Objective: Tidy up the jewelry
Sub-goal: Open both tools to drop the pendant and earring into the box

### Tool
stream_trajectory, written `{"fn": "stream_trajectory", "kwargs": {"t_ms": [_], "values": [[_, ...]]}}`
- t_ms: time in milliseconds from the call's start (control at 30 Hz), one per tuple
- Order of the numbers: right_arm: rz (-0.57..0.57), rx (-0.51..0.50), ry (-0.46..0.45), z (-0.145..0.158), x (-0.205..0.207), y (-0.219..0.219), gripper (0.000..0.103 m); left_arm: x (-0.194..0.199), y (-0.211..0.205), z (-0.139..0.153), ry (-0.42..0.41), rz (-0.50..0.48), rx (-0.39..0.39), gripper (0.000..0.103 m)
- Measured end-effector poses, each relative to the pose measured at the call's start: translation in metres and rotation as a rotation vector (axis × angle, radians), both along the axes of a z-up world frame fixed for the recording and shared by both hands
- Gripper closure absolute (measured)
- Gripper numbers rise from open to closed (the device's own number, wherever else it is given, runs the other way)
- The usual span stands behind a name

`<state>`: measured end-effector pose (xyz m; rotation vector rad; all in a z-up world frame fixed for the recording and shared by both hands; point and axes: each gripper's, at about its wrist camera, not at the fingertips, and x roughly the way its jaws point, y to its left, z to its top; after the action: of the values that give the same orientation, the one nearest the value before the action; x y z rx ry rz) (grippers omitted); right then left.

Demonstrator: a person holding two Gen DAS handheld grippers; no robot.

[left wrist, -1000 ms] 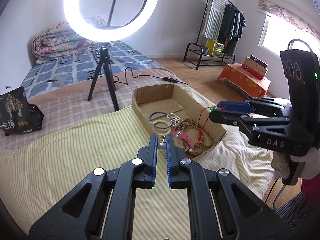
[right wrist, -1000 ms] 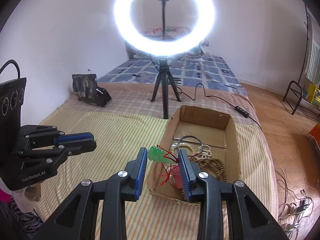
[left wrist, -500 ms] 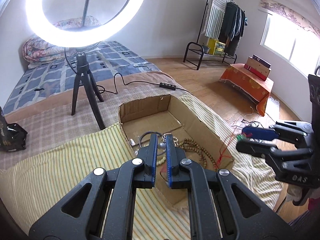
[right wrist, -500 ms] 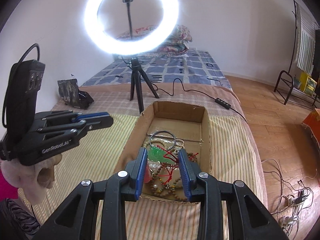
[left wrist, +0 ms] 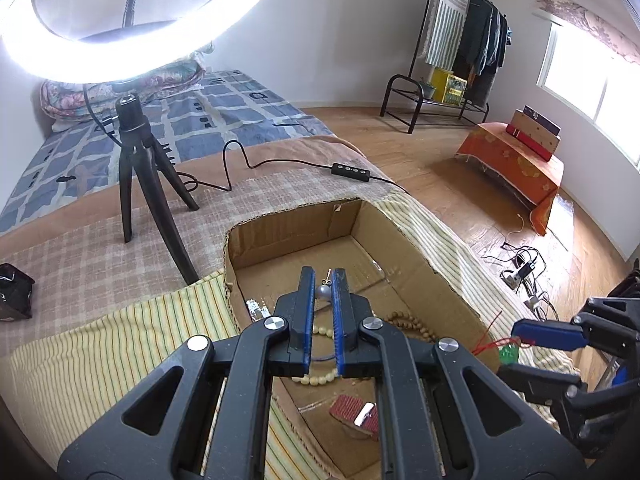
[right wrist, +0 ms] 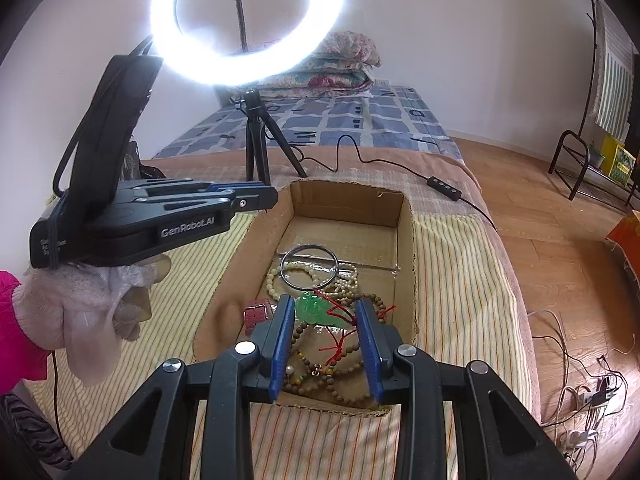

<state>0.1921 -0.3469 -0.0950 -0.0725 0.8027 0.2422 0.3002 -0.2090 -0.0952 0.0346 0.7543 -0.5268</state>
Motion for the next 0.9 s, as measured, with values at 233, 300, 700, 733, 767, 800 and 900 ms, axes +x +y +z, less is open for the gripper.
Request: {"fn": "stream_trajectory", "kwargs": {"t_ms": [233,300,700,733,767,800,900], "values": [[0.002,-0.014,0.018,-0.010,0.006,0.002,0.071,0.009,-0.006,-0.011,0.020,0.015,0.013,0.097],[0.002,-0.016,0.021,-0.012,0.007,0.003,0.071,0.011,-0.007,-0.013,0.028,0.020,0.022,0.097],[-0.013,-0.048,0.024,-0.016,0.009,0.007,0.042,0.014,-0.004,-0.013,0.041,0.053,0.032,0.069],[-0.019,-0.048,0.013,-0.014,0.008,0.007,0.038,0.012,-0.003,-0.012,0.037,0.058,0.028,0.057],[-0.017,-0.047,0.010,-0.013,0.007,0.008,0.038,0.010,-0.001,-0.009,0.021,0.063,0.022,0.057],[-0.014,-0.048,0.010,-0.012,0.006,0.009,0.038,0.008,0.000,-0.006,0.013,0.062,0.019,0.057],[-0.021,-0.063,-0.002,-0.008,0.003,0.012,0.038,0.002,0.004,0.002,0.004,0.069,0.019,0.057]]}}
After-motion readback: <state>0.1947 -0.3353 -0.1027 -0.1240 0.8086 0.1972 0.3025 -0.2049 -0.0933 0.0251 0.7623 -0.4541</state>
